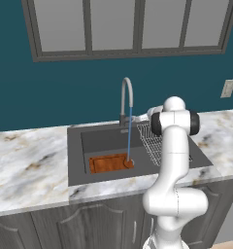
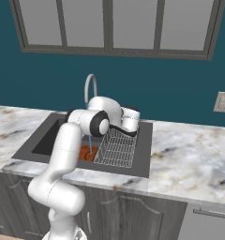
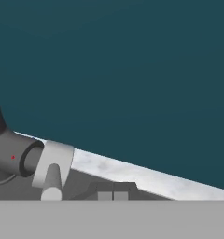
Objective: Turn on the sink faucet with hot water and rinse the cutting board for ten seconds, then turn off the faucet. Push the cutting board to reach the water if necessary.
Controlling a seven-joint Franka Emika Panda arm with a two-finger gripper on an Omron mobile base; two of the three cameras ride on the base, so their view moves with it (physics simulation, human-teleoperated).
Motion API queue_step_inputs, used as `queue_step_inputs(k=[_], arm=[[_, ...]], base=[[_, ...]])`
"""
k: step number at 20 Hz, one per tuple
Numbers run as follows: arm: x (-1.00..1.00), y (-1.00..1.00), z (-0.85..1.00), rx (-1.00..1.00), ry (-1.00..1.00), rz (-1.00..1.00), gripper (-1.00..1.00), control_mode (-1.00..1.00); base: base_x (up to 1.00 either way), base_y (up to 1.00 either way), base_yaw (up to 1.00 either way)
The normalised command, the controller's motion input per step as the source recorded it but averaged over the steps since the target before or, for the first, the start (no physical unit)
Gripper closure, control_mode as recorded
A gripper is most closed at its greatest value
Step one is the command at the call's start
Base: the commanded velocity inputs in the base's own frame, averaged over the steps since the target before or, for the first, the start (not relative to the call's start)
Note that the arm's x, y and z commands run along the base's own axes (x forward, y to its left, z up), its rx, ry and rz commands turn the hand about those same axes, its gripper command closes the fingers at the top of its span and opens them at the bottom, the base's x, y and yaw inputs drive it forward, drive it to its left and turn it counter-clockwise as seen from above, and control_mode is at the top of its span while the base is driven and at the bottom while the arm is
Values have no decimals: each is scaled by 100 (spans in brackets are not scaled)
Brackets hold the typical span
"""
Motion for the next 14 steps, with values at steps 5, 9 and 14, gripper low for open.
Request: queue_step_inputs(k=[5,9,14], arm=[[3,0,-1,0,0,0,100,-100],[0,6,0,0,0,0,100,-100],[0,12,0,0,0,0,100,-100]], base=[[0,0,0],[0,0,0],[0,0,0]])
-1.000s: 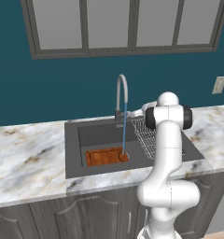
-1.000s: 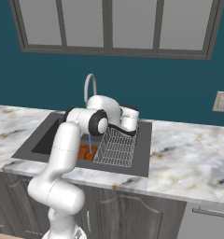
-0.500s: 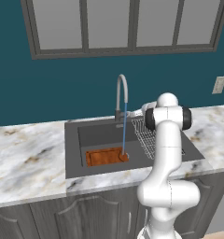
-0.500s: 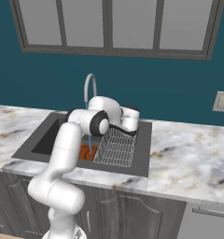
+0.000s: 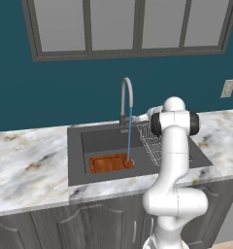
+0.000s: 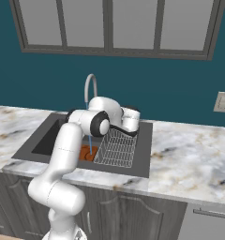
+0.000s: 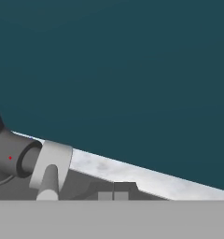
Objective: Turn on the sink faucet with hot water and rinse the cutting board for ten seconds, then turn off the faucet. Push the cutting board to reach the water if necessary.
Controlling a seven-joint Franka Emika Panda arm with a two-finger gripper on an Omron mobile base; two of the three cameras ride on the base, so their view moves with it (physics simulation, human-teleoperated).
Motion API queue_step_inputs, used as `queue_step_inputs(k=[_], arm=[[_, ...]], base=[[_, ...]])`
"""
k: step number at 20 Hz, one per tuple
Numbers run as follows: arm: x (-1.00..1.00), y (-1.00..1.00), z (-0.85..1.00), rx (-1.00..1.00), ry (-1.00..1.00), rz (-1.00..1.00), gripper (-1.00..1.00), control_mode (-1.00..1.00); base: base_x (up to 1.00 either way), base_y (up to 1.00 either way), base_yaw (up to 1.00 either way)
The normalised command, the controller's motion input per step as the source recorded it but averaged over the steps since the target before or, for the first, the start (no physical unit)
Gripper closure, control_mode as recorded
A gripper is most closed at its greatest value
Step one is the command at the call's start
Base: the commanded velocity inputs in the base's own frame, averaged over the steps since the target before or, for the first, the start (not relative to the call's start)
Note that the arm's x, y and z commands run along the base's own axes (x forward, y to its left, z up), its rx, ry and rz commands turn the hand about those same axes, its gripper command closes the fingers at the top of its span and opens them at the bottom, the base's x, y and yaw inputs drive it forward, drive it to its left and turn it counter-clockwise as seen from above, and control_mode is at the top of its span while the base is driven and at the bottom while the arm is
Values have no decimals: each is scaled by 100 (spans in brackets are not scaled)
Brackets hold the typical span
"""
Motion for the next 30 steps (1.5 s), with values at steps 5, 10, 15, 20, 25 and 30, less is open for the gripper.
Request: queue_step_inputs(k=[5,10,15,20,25,30], arm=[[0,16,0,0,0,0,100,-100],[0,22,0,0,0,0,100,-100],[1,31,-2,0,0,0,100,-100],[0,39,-5,0,0,0,100,-100],[0,39,-2,0,0,0,100,-100],[0,38,-3,0,0,0,100,-100]], base=[[0,0,0],[0,0,0],[0,0,0],[0,0,0],[0,0,0],[0,0,0]])
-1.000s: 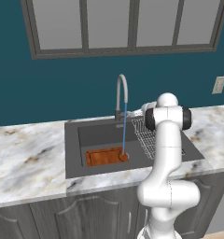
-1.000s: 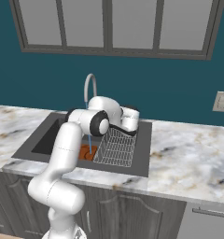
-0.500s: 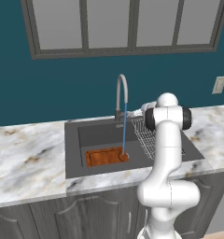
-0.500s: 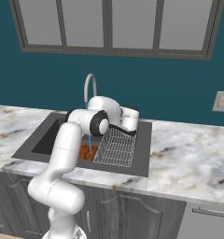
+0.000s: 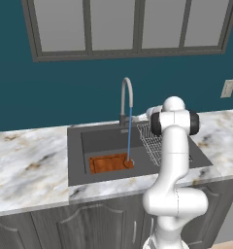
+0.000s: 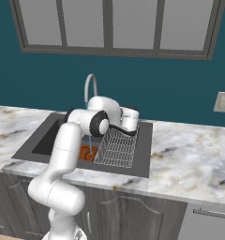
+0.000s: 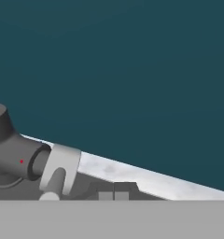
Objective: Turn on the sink faucet with hot water and rinse the cutting board for ten seconds, then turn off the faucet. Push the cutting board to reach the water if necessary.
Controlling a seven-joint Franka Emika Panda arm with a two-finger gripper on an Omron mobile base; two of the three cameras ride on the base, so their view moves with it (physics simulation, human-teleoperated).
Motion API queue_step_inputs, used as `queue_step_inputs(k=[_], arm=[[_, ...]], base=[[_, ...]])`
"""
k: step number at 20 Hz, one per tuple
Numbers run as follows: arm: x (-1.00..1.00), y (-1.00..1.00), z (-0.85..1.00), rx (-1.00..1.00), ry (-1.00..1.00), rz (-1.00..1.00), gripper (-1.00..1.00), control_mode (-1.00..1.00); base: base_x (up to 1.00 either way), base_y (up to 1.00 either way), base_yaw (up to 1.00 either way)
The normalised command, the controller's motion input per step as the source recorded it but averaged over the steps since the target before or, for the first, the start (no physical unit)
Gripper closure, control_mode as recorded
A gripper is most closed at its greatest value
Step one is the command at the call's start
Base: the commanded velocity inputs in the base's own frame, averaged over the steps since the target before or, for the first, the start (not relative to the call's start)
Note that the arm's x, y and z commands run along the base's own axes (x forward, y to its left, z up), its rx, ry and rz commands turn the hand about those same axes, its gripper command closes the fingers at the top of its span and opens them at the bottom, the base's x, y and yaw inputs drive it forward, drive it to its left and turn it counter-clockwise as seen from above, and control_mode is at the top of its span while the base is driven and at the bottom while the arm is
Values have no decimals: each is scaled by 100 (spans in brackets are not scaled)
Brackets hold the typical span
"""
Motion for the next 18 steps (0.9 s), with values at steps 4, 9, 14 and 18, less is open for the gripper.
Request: queue_step_inputs(k=[4,9,14,18], arm=[[0,38,-2,0,0,0,100,-100],[0,45,-13,0,0,0,100,-100],[0,38,-11,0,0,0,100,-100],[0,34,-10,0,0,0,100,-100]], base=[[0,0,0],[0,0,0],[0,0,0],[0,0,0]])
